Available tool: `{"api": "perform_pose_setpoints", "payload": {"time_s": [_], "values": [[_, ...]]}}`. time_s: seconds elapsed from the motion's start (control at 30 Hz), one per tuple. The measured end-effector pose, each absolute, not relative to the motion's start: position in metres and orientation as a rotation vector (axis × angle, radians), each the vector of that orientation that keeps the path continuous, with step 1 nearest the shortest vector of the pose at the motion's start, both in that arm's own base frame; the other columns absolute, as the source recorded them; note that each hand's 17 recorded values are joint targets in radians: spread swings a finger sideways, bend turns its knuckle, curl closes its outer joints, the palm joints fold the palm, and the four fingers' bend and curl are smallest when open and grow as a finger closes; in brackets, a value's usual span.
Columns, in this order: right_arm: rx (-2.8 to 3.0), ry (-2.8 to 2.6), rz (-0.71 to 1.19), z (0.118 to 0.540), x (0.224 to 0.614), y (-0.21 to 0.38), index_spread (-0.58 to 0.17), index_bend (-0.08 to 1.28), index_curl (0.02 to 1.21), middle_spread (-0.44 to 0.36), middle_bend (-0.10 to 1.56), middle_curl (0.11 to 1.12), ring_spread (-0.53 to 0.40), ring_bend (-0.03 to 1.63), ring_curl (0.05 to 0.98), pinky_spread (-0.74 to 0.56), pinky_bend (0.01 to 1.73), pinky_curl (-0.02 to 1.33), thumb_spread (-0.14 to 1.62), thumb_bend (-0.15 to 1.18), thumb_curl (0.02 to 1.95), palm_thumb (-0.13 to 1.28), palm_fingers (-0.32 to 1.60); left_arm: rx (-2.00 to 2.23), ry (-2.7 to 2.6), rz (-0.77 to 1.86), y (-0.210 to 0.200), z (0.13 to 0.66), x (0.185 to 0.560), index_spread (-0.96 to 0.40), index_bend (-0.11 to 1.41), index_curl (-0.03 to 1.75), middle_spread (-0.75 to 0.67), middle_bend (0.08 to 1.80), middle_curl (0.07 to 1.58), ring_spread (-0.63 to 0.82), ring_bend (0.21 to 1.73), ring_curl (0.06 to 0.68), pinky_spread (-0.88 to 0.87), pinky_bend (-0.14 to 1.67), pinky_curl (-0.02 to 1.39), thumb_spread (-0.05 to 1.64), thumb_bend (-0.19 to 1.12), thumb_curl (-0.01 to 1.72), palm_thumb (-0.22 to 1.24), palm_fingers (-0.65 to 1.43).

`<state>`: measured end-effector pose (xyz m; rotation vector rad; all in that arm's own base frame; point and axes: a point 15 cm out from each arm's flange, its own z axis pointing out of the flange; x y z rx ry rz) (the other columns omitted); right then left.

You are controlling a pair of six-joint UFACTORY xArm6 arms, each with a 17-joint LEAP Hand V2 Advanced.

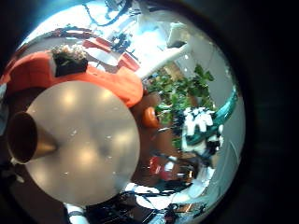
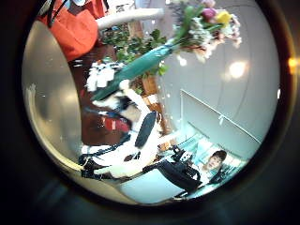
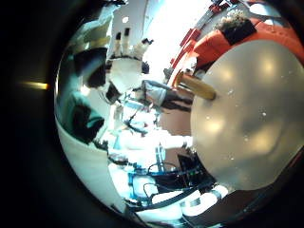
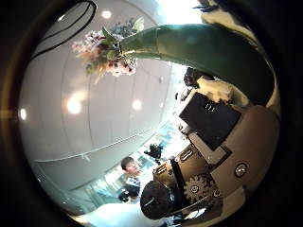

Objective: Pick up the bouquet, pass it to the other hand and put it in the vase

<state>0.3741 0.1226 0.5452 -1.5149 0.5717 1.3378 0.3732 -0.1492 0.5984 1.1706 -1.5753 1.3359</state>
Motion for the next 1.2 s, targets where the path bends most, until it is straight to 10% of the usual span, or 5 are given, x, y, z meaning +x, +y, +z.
{"api": "perform_pose_setpoints", "payload": {"time_s": [0.8, 1.03, 1.2], "values": [[-1.69, 0.546, 1.513, 0.505, 0.35, 0.198, -0.206, 1.22, 0.83, -0.109, 1.42, 0.74, -0.204, 1.44, 0.744, -0.19, 1.19, 1.03, 0.8, 0.1, 1.51, 1.08, 1.12, 0.989, -1.444, 1.183, -0.167, 0.617, 0.357, 0.18, 0.16, 0.31, 0.23, 0.43, 0.44, 0.46, 0.63, 0.184, 0.42, 0.24, 0.31, 0.94, -0.02, 0.34, 0.25, 0.38], [-1.756, 0.624, 1.475, 0.486, 0.356, 0.204, -0.207, 1.22, 0.83, -0.11, 1.42, 0.74, -0.206, 1.43, 0.75, -0.19, 1.19, 1.05, 0.8, 0.09, 1.53, 1.08, 1.12, 1.001, -1.403, 1.154, -0.167, 0.613, 0.362, 0.0, 0.19, 0.34, -0.05, 0.7, 0.56, 0.0, 0.84, 0.229, 0.03, 0.42, 0.35, 0.97, 0.0, 0.36, 0.4, 0.96], [-1.778, 0.682, 1.433, 0.476, 0.366, 0.204, -0.207, 1.22, 0.83, -0.111, 1.42, 0.74, -0.208, 1.43, 0.755, -0.19, 1.18, 1.06, 0.81, 0.09, 1.54, 1.09, 1.11, 0.975, -1.36, 1.217, -0.165, 0.625, 0.37, -0.23, 0.43, 0.46, -0.25, 0.85, 0.72, -0.32, 1.16, 0.386, -0.28, 0.87, 0.55, 1.01, 0.11, 0.43, 0.71, 1.39]]}}
